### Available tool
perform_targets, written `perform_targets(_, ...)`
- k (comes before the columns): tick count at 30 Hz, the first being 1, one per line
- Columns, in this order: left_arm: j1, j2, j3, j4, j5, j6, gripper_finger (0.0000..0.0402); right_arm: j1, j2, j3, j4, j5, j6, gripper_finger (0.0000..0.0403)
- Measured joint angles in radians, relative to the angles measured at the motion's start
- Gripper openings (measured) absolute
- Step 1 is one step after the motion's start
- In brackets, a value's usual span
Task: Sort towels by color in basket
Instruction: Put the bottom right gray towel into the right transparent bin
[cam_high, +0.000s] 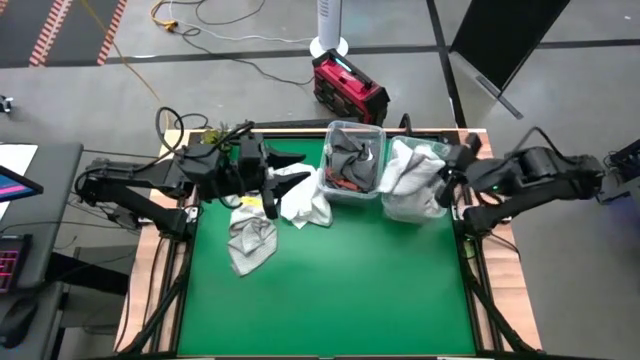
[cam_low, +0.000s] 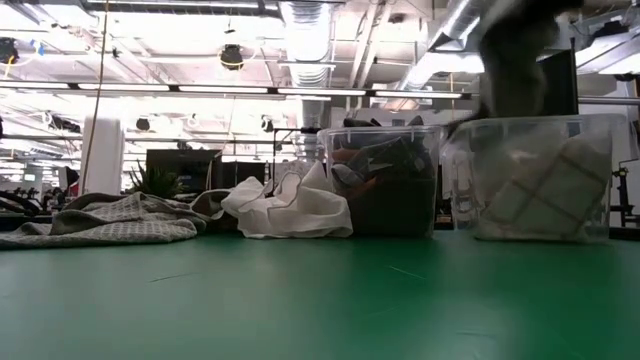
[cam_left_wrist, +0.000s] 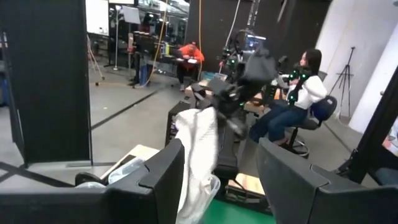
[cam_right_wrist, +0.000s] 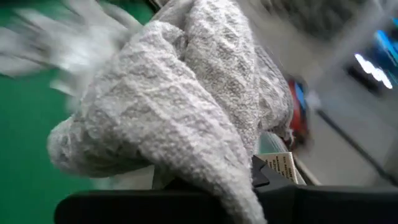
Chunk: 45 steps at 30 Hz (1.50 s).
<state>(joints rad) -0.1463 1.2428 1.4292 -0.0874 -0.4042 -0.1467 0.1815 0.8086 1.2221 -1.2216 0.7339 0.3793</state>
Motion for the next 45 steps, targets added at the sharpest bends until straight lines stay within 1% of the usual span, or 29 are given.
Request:
perform_targets(2,0.0,0.001,0.0,0.0,0.0,0.0,0.019,-0.043,0.014,0.0,-0.125,0.014,0.106,0.0037)
perform_targets(4,0.0,0.002,-0.001,0.0,0.0,0.0,0.019,-0.092,0.03,0.0,-0.232,0.05,0.209,0.0037)
perform_targets(6,0.0,0.002,-0.001,-0.001,0.0,0.0,0.019,-0.145,0.052,0.0,-0.291,0.068,0.292,0.0037)
perform_targets(8,0.0,0.002,-0.005,-0.001,0.0,0.0,0.019,-0.194,0.072,0.0,-0.3,0.071,0.319,0.0037)
perform_targets(10,0.0,0.003,-0.005,-0.002,0.0,0.0,0.019,-0.231,0.096,0.0,-0.28,0.049,0.29,0.0037)
perform_targets(14,0.0,0.002,-0.005,-0.013,0.0,-0.027,0.019,-0.314,0.174,0.0,-0.24,-0.054,0.256,0.0037)
perform_targets(16,-0.001,0.002,-0.005,-0.027,0.001,-0.045,0.019,-0.352,0.226,0.0,-0.226,-0.099,0.193,0.0038)
perform_targets(20,-0.021,0.003,-0.005,-0.033,0.006,-0.063,0.019,-0.391,0.323,-0.037,-0.172,-0.109,0.039,0.0038)
perform_targets(22,-0.042,0.001,-0.005,-0.03,0.006,-0.06,0.019,-0.415,0.354,-0.08,-0.108,-0.134,-0.014,0.0038)
perform_targets(26,-0.088,-0.008,-0.005,-0.029,0.006,-0.06,0.019,-0.465,0.387,-0.204,0.061,-0.234,-0.09,0.0038)
perform_targets(32,-0.163,-0.017,-0.005,-0.025,0.006,-0.06,0.019,-0.519,0.417,-0.416,0.253,-0.261,-0.134,0.0038)
perform_targets(35,-0.183,-0.017,-0.005,-0.029,0.006,-0.049,0.019,-0.559,0.43,-0.499,0.35,-0.322,-0.176,0.0038)
perform_targets(38,-0.187,-0.015,-0.005,-0.03,0.005,-0.026,0.019,-0.612,0.48,-0.489,0.372,-0.381,-0.218,0.004)
perform_targets(42,-0.173,-0.015,-0.005,-0.031,-0.001,-0.001,0.019,-0.662,0.528,-0.488,0.399,-0.393,-0.23,0.0054)
perform_targets(45,-0.165,-0.015,-0.005,-0.037,-0.003,0.007,0.019,-0.668,0.535,-0.488,0.399,-0.422,-0.231,0.0071)
